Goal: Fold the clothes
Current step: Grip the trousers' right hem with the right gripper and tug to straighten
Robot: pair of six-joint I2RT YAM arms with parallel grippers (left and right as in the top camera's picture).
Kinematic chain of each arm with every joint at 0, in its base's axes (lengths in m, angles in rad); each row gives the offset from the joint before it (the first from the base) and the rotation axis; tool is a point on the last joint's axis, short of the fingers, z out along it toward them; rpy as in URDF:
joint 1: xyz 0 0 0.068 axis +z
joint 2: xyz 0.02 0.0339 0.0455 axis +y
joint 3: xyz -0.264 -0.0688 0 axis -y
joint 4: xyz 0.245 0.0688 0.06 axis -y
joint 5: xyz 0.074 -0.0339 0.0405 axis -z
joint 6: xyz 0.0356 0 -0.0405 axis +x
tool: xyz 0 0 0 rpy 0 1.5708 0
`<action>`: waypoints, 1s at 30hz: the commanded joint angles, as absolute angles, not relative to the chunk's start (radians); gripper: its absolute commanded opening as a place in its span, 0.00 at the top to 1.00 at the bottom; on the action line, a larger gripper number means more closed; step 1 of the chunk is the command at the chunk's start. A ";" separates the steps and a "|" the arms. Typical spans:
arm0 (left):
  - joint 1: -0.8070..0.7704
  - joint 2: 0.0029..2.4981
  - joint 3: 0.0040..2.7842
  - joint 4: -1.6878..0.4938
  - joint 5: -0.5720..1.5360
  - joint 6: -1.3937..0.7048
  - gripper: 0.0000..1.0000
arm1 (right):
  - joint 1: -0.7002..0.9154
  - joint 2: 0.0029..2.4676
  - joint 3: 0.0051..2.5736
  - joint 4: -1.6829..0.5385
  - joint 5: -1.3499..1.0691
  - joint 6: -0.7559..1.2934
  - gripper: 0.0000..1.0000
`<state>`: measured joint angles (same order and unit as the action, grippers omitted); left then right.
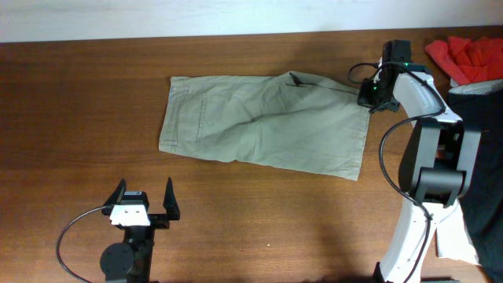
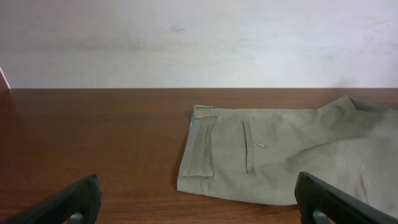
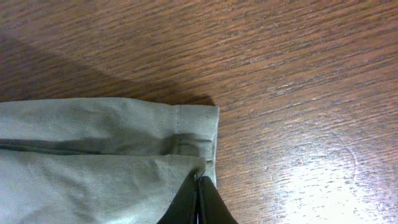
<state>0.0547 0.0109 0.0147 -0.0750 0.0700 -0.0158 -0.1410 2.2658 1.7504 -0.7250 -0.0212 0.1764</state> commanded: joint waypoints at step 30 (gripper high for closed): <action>0.060 0.006 0.009 -0.076 0.063 -0.017 0.01 | -0.154 2.226 1.842 -0.690 0.385 0.244 0.83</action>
